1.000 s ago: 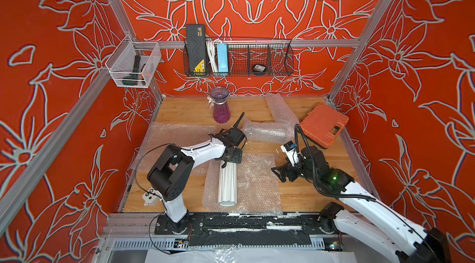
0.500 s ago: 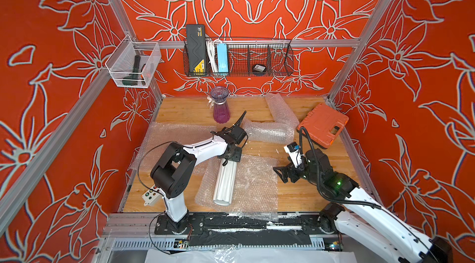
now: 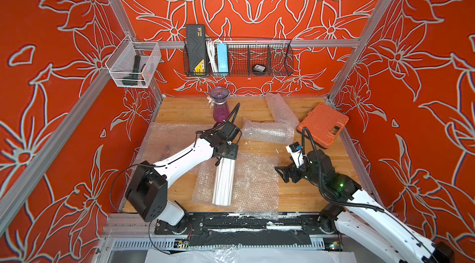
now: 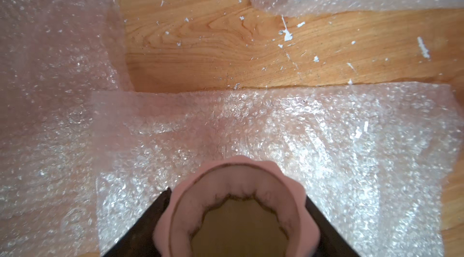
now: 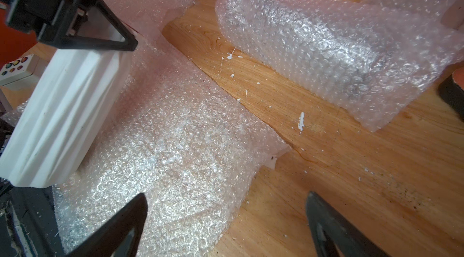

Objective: Unwrap the vase from the bubble wrap
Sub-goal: Pick up the vase from the bubble wrap.

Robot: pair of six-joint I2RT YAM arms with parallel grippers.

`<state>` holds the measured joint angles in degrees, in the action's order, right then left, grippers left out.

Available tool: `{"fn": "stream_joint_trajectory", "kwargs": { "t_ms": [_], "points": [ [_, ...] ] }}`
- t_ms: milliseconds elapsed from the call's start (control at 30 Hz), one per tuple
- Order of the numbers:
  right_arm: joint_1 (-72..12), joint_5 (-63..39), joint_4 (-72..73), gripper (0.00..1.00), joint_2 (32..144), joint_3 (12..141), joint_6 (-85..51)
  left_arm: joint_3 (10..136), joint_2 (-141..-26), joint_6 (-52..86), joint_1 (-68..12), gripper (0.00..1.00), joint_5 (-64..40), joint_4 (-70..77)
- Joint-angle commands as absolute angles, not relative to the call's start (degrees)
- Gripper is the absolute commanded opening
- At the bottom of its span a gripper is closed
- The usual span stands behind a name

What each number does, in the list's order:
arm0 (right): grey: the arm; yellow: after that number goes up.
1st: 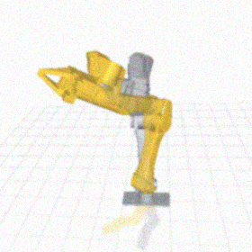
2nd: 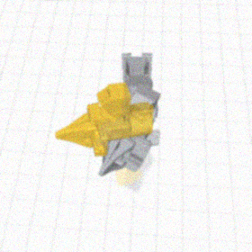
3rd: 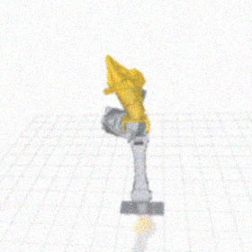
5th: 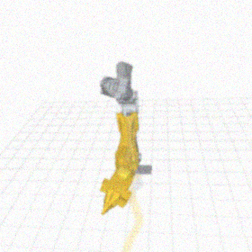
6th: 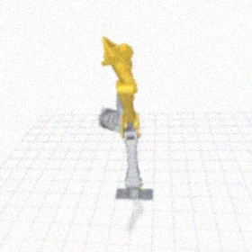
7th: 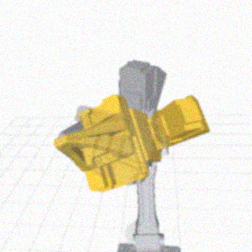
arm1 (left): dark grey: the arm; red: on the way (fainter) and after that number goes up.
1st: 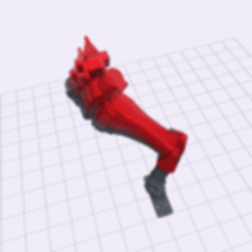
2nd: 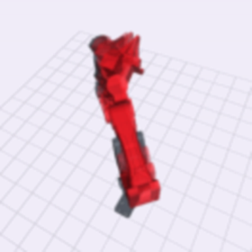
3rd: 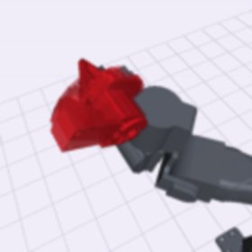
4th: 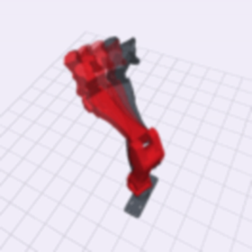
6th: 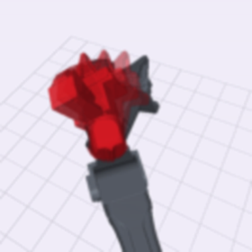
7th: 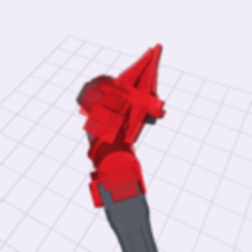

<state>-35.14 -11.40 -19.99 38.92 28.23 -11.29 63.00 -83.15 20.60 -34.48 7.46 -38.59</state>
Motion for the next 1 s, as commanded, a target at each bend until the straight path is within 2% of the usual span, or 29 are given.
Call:
{"fn": "stream_joint_trajectory", "kwargs": {
  "t_ms": [0, 233, 533, 967],
  "points": [
    [-35.0, -11.8, -21.9, 0.98, 38.5, 30.9, -11.5, 61.0, -78.6, 20.7, -34.2, 0.00, 6.0, -33.8],
    [-34.9, -16.2, -22.9, 0.98, 43.0, 34.5, -11.7, 57.2, -68.6, 19.6, -34.2, 0.00, 4.5, -29.0],
    [-35.1, -17.4, -27.3, 0.98, 48.0, 40.0, -11.4, 50.6, -49.0, 21.3, -34.3, 0.00, 3.4, -24.3],
    [-35.0, -16.9, -21.0, 0.98, 48.5, 37.7, -15.8, 55.1, -50.4, 16.0, -34.2, 0.00, 11.2, -18.5]
  ]
}}
